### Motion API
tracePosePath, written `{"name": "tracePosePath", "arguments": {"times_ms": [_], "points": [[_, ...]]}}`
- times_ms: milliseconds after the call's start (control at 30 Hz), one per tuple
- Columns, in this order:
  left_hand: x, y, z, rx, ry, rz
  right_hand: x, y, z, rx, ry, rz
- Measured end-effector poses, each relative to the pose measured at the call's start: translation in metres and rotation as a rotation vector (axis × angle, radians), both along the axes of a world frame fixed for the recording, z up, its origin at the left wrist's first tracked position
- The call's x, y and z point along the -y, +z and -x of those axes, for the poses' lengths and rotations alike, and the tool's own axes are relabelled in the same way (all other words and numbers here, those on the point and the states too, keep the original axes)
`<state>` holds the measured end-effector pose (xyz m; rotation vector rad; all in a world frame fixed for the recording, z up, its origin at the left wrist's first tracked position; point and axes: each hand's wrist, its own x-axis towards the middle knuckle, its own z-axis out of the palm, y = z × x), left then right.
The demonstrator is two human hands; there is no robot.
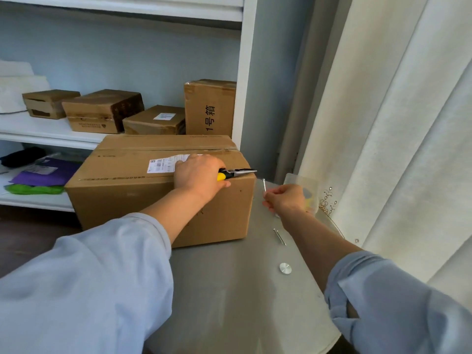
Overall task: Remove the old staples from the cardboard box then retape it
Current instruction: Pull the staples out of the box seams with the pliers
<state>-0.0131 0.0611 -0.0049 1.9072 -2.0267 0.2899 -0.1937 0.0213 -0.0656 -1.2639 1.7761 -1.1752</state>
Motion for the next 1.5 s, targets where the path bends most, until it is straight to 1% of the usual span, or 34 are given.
{"name": "tracePosePath", "arguments": {"times_ms": [67,267,433,533,667,900,1133,1233,1300,1400,1500], "points": [[0.002,-0.002,0.008,0.005,0.019,0.023,0.002,-0.016,0.005,-0.035,-0.007,-0.042],[0.009,-0.007,0.023,0.0,0.035,0.03,-0.002,-0.068,0.017,-0.275,-0.014,-0.248],[0.009,-0.01,0.024,0.009,0.025,0.04,-0.01,-0.082,0.031,-0.454,-0.061,-0.353],[0.008,-0.009,0.023,0.008,0.034,0.04,-0.013,-0.089,0.034,-0.508,-0.083,-0.384],[0.006,-0.008,0.023,0.008,0.03,0.035,-0.011,-0.094,0.036,-0.545,-0.12,-0.36],[0.007,-0.008,0.023,0.014,0.039,0.029,-0.012,-0.099,0.043,-0.443,-0.14,-0.32],[0.008,-0.009,0.025,0.028,0.04,0.032,-0.004,-0.097,0.046,-0.41,-0.15,-0.312],[0.009,-0.01,0.026,0.027,0.036,0.039,-0.004,-0.095,0.043,-0.346,-0.16,-0.282],[0.011,-0.01,0.028,0.028,0.038,0.04,-0.004,-0.085,0.033,-0.276,-0.173,-0.201],[0.012,-0.008,0.027,0.015,0.022,0.034,-0.01,-0.052,0.004,-0.116,-0.217,0.009],[0.014,0.001,0.018,-0.037,-0.029,-0.027,-0.026,-0.016,-0.031,-0.02,-0.176,0.198]]}}
